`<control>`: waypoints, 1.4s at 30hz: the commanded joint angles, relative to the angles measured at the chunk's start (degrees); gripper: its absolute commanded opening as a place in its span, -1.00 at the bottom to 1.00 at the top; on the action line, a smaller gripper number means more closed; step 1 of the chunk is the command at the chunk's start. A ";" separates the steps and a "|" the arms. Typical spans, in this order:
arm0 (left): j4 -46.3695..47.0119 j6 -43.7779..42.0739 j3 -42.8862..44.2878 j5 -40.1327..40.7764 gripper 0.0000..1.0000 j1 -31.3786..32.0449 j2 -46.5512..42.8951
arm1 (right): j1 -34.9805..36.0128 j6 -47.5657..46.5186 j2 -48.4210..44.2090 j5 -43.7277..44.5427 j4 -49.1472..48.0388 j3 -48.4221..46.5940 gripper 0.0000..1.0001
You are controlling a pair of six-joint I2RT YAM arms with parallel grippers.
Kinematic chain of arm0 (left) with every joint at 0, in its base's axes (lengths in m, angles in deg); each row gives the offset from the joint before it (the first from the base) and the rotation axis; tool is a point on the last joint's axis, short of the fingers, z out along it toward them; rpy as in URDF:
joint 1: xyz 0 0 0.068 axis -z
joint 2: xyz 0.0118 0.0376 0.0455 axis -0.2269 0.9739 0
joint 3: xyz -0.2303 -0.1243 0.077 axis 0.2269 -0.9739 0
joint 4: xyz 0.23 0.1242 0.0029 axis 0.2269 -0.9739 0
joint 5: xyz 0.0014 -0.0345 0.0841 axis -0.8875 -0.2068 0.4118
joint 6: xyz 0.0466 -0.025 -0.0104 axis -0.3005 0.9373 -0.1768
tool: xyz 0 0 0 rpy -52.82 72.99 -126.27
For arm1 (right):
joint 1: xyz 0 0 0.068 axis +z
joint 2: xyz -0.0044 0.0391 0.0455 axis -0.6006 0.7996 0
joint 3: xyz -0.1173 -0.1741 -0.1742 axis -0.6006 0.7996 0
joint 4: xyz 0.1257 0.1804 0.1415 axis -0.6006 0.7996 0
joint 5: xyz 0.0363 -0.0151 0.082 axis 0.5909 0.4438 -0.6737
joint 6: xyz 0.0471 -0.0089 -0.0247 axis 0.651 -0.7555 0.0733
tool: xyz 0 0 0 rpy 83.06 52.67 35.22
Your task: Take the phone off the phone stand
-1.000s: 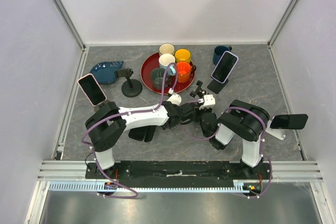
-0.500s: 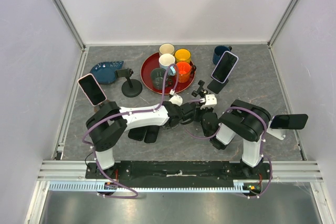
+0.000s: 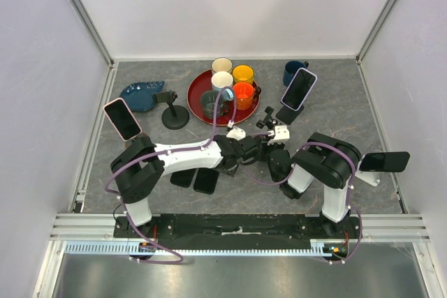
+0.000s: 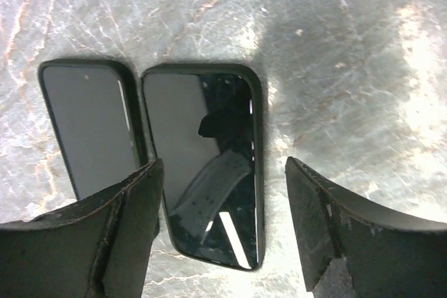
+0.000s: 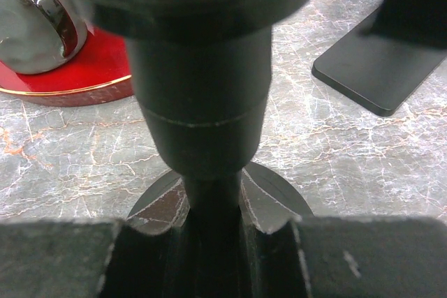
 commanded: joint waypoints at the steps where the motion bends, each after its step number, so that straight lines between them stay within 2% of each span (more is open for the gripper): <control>1: 5.81 -1.50 -1.39 -5.04 0.59 -0.66 -6.03 | -0.60 2.84 0.41 2.27 -17.55 2.71 -1.00; 8: 10.74 -2.47 -5.52 -9.08 0.75 -1.80 -19.73 | -0.69 1.53 0.06 -1.23 -17.55 2.62 -1.00; 13: 13.03 -6.06 -8.50 -12.77 0.77 -7.15 -32.81 | -0.60 -0.49 0.23 -6.51 -17.55 1.92 -1.00; 17: 16.90 -10.20 -8.95 -22.42 0.77 -11.28 -37.50 | -0.69 -1.99 0.50 -11.17 -17.54 1.48 -1.00; 21: 18.40 -13.19 -7.63 -24.91 0.77 -13.40 -39.26 | -0.69 -0.94 0.06 -8.91 -17.54 1.92 -1.00; 25: 15.95 -16.79 -5.09 -24.82 0.77 -15.86 -41.36 | -2.18 -0.76 -2.22 -7.31 -16.93 3.32 -1.00; 28: 13.92 -19.51 -3.68 -23.07 0.77 -17.62 -43.91 | -4.11 0.11 -6.08 -4.86 -12.55 3.85 -1.00; 33: 11.98 -23.30 -5.34 -14.12 0.79 -19.29 -50.06 | -9.29 1.35 -14.08 1.38 -2.28 4.47 -1.00; 38: 16.98 -25.41 -13.86 -3.66 0.79 -19.90 -58.32 | -15.97 4.33 -19.27 4.20 2.14 5.17 -1.00; 42: 20.06 -27.60 -18.78 -1.27 0.79 -20.78 -62.81 | -21.15 5.46 -21.56 6.31 3.89 4.30 -1.00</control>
